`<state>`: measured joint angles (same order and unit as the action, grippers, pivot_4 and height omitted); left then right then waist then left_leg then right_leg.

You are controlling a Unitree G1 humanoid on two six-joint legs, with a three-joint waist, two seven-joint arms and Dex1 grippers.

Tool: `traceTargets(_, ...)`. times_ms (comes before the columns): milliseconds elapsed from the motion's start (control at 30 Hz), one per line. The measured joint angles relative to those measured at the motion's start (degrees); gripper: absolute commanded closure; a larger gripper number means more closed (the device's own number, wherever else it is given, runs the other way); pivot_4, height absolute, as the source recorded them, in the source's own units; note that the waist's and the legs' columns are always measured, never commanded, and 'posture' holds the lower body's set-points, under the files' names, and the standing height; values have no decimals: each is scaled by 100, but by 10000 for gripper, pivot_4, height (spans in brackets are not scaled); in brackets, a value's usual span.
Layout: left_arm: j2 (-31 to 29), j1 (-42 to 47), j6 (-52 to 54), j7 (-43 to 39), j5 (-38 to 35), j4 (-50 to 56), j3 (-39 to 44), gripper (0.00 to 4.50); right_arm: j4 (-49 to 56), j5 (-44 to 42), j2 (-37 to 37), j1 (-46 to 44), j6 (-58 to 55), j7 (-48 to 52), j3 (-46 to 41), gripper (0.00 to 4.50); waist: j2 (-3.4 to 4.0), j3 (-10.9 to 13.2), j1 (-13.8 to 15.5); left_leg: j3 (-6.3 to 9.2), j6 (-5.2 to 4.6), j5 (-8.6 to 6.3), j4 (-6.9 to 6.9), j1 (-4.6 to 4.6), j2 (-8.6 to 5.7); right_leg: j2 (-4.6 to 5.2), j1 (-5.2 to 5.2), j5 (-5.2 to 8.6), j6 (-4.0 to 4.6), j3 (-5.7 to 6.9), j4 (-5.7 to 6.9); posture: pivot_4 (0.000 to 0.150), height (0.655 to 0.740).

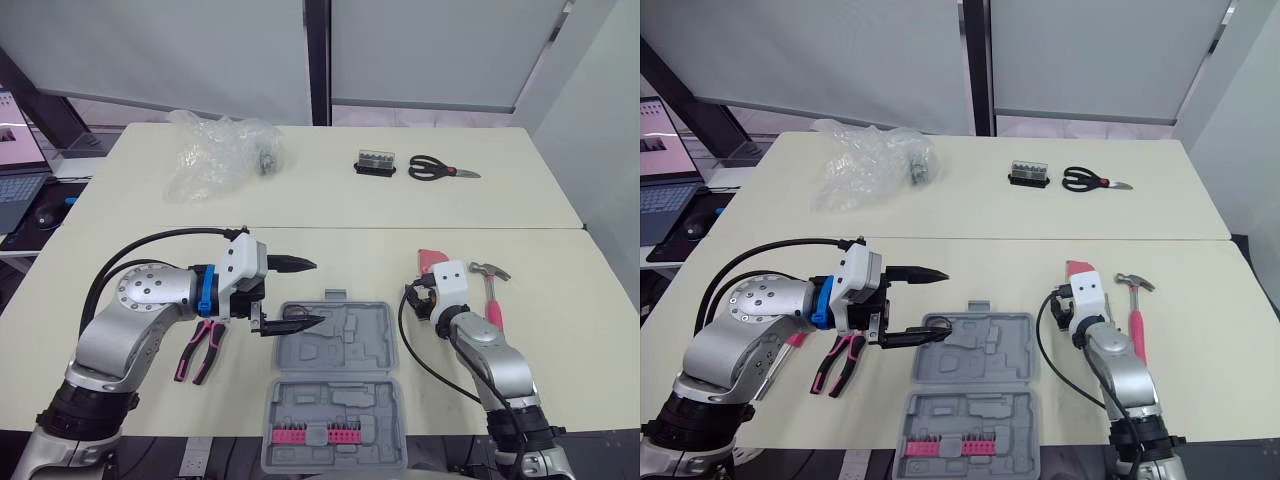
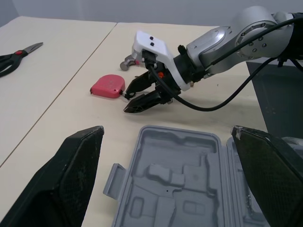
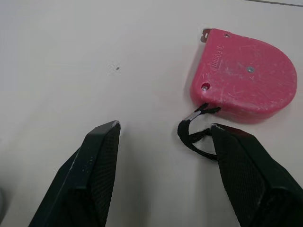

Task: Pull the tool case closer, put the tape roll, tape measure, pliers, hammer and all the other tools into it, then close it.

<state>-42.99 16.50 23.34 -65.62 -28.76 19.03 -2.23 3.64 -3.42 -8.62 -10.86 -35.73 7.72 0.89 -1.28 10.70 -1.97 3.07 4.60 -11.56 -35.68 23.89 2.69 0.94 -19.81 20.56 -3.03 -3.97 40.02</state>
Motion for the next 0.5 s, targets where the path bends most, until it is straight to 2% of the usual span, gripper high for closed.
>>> traceTargets(500, 50, 48, 14, 28, 84, 1, -160, 0, -411, -9, 119, -243, 261, -148, -177, 44298, 0, 0, -5, -1, 0, 0, 1, 2, 0, 0, -4, 0, 0, -1, 0, 1500, 7400)
